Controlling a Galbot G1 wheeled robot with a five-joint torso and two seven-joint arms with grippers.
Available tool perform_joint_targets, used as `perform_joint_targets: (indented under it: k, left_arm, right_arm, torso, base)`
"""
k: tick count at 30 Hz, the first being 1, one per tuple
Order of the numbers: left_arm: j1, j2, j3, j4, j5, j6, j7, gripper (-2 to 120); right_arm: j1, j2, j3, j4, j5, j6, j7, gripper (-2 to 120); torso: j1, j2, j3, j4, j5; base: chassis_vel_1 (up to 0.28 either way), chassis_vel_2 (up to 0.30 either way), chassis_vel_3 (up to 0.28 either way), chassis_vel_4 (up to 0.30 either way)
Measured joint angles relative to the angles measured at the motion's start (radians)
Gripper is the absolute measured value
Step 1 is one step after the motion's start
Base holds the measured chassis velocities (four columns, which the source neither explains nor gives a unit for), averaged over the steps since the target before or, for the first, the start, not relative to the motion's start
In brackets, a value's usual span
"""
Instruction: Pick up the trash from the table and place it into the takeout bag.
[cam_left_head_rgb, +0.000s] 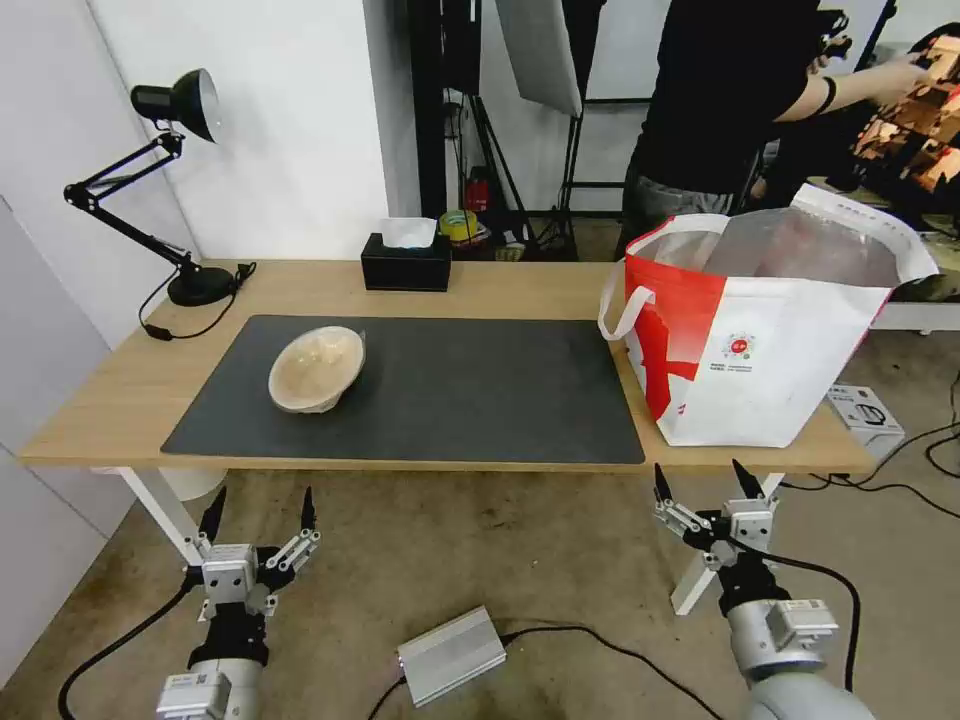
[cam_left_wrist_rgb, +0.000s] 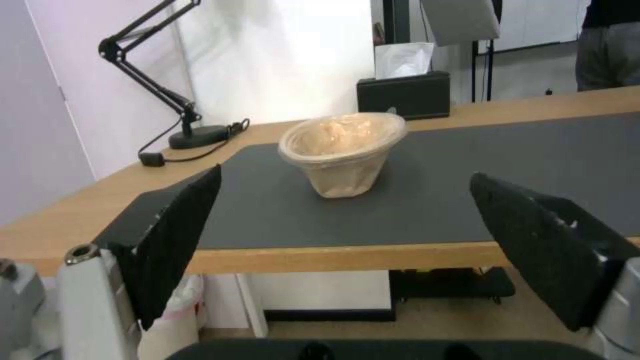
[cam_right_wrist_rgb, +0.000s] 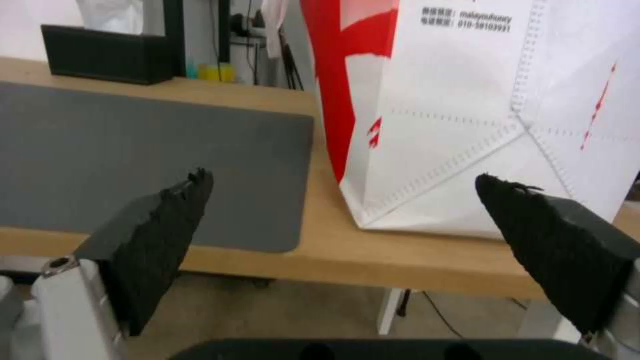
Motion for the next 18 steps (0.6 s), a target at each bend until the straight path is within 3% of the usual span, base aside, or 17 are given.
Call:
perform_joint_targets:
  k: [18]
  left_arm:
    - [-0.001,0.000,0.000,-0.002,-0.001,0.001,0.000,100]
  right_arm:
    - [-0.016,0.007,-0.018,-0.025,-0.033,0.026,0.020,100]
  torso:
    - [0.000,0.000,0.000,0.0000,0.0000]
  base:
    - [0.000,0.000,0.000,0.000]
